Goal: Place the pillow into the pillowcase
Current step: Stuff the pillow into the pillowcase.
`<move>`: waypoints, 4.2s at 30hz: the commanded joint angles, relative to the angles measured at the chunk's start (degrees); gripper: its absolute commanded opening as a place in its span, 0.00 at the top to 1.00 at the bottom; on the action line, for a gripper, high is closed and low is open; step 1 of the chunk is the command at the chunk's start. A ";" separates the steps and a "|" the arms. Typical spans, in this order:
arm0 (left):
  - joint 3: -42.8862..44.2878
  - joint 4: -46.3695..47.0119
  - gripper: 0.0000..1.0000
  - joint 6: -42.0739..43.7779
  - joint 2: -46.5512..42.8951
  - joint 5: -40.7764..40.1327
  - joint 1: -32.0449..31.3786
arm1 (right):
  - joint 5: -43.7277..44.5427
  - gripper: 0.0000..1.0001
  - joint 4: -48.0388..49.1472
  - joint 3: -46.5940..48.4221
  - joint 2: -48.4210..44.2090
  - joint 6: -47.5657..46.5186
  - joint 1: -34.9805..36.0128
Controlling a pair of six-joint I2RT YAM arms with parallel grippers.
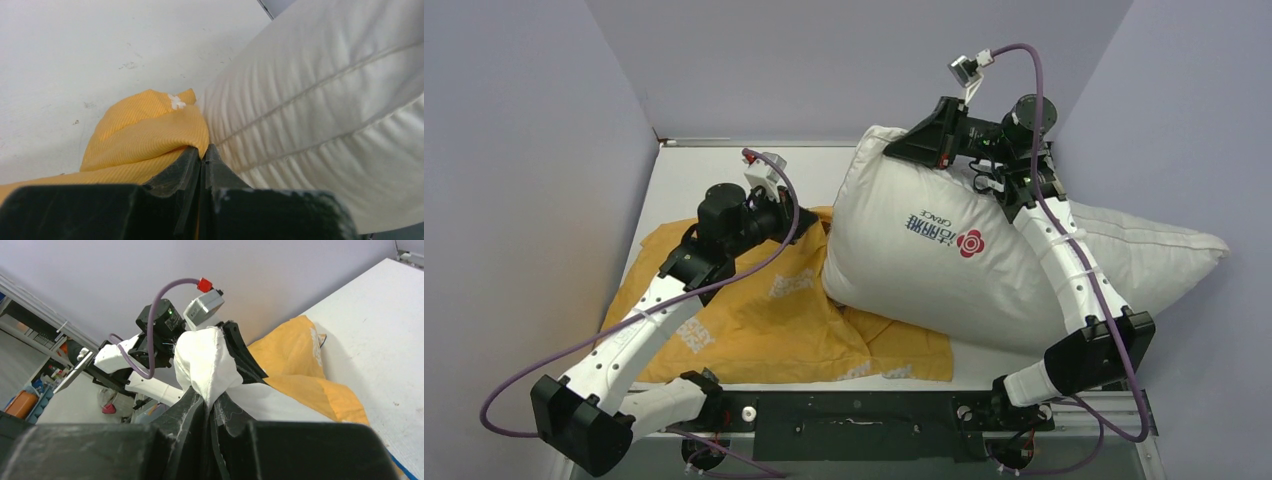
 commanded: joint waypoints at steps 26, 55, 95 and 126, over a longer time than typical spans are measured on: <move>-3.73 13.03 1.00 3.65 -5.41 -13.83 -0.15 | -1.54 0.95 23.73 -15.49 -8.95 11.38 14.95; -14.48 -17.64 0.97 2.42 -12.21 -43.25 -0.40 | 22.85 0.95 -21.36 -19.34 -7.04 -32.39 11.82; -5.25 -3.30 0.44 13.49 24.47 -50.97 -10.97 | 19.11 0.95 -18.99 -22.59 -12.16 -28.42 9.98; -4.55 -1.92 0.31 16.84 31.61 -52.40 -13.95 | 14.89 0.95 -20.06 -22.06 -13.49 -28.39 4.46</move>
